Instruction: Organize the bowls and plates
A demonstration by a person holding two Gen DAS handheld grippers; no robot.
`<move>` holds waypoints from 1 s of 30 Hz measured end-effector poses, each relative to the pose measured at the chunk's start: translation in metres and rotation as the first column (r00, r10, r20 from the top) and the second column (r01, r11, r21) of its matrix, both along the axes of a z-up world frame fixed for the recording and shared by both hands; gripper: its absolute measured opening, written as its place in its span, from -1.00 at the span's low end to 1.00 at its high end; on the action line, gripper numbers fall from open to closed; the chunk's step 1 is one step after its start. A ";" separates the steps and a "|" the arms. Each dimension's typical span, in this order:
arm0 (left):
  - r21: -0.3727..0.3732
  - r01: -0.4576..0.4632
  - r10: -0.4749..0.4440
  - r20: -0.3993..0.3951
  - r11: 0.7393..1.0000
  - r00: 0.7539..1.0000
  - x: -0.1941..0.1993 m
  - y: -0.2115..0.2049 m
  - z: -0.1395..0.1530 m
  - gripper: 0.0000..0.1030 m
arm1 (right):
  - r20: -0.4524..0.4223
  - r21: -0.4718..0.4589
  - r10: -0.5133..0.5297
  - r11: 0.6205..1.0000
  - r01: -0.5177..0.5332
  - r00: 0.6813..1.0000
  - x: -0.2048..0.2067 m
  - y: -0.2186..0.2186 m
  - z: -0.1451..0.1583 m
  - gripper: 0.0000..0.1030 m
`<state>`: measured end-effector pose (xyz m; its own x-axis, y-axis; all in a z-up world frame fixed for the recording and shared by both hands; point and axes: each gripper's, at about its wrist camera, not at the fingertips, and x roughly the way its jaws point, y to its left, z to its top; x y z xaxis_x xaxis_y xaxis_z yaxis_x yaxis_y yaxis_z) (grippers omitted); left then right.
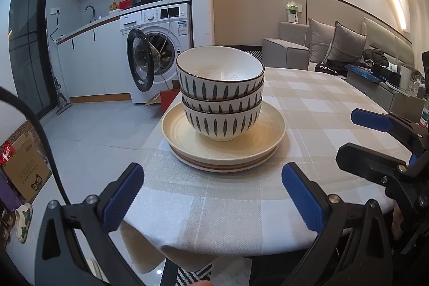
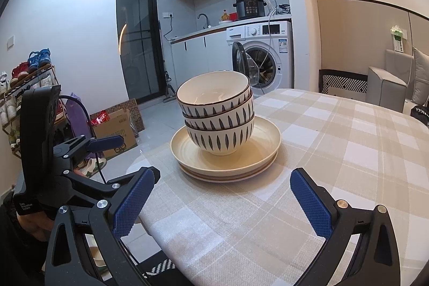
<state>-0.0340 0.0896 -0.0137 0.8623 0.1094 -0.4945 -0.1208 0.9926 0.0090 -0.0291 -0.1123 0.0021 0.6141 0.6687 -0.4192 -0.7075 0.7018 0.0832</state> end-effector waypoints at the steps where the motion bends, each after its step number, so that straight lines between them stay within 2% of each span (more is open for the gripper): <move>1: -0.003 -0.001 0.001 0.000 1.000 1.000 -0.001 0.001 0.000 1.00 | 0.002 0.000 -0.001 1.000 0.001 1.000 0.000 0.000 0.000 1.00; 5: 0.014 -0.004 0.004 0.009 1.000 1.000 -0.004 0.001 -0.001 1.00 | -0.002 0.006 0.000 1.000 0.000 1.000 0.000 0.000 0.000 1.00; 30: 0.011 0.008 -0.008 -0.010 1.000 1.000 -0.002 -0.005 -0.011 1.00 | -0.010 -0.003 -0.001 1.000 0.001 1.000 0.004 -0.001 -0.008 1.00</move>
<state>-0.0357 0.0844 -0.0250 0.8581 0.1082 -0.5019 -0.1131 0.9934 0.0209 -0.0255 -0.1134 -0.0057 0.6105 0.6670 -0.4271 -0.7059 0.7027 0.0886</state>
